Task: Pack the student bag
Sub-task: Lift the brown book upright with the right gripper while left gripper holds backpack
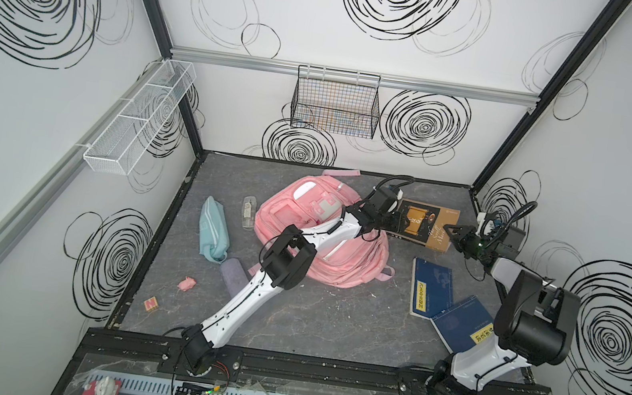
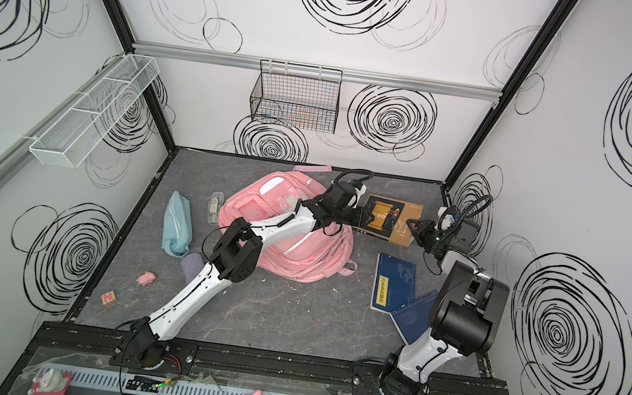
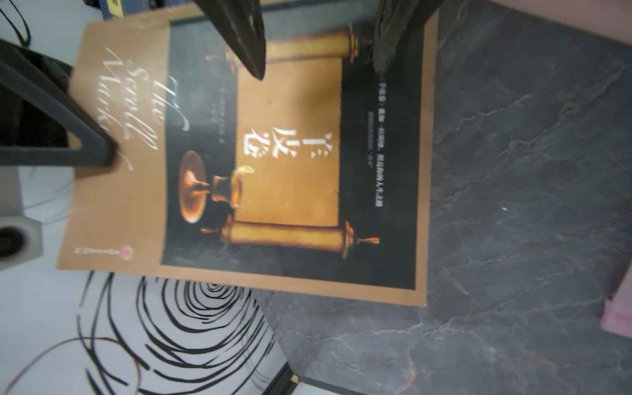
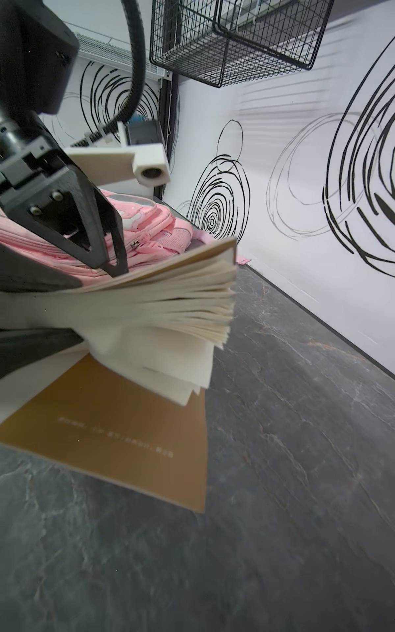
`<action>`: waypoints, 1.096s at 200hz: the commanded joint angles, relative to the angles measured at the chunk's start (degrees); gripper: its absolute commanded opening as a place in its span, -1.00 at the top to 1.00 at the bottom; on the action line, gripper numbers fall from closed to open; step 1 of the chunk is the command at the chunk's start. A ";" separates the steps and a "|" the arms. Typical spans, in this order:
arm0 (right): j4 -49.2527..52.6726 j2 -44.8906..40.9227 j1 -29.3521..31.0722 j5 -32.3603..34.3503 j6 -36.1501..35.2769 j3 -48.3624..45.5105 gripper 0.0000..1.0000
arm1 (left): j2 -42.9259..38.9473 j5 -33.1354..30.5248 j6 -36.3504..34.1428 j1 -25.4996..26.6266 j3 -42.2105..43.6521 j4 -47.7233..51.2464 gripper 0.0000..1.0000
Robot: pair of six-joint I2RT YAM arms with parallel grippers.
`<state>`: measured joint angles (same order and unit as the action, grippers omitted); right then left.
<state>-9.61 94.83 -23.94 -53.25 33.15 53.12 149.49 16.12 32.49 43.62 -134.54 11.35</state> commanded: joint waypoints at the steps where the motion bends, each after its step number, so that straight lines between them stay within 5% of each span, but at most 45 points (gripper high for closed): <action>1: 2.39 -5.29 -0.14 -0.03 -0.38 2.63 1.00 | -13.99 -2.11 -6.54 0.51 4.15 3.08 -0.10; 40: 6.02 -13.04 -0.22 4.12 -2.16 3.08 1.00 | -29.88 -10.01 -13.17 0.06 25.63 4.52 -0.11; 100: 6.81 -21.62 1.51 6.10 -1.07 4.68 1.00 | -38.33 -7.29 -12.65 -1.74 46.25 4.43 -0.04; 176: 6.30 -27.85 9.09 9.90 1.22 2.19 1.00 | -37.72 -16.62 -17.87 -1.00 50.40 10.05 -0.11; 219: 10.18 -28.97 11.12 9.51 -0.36 3.16 1.00 | -38.03 -15.60 -22.45 -1.60 49.86 13.61 -0.17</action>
<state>1.52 68.34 -13.08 -43.44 32.99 55.09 111.85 1.52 14.39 42.57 -84.38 21.67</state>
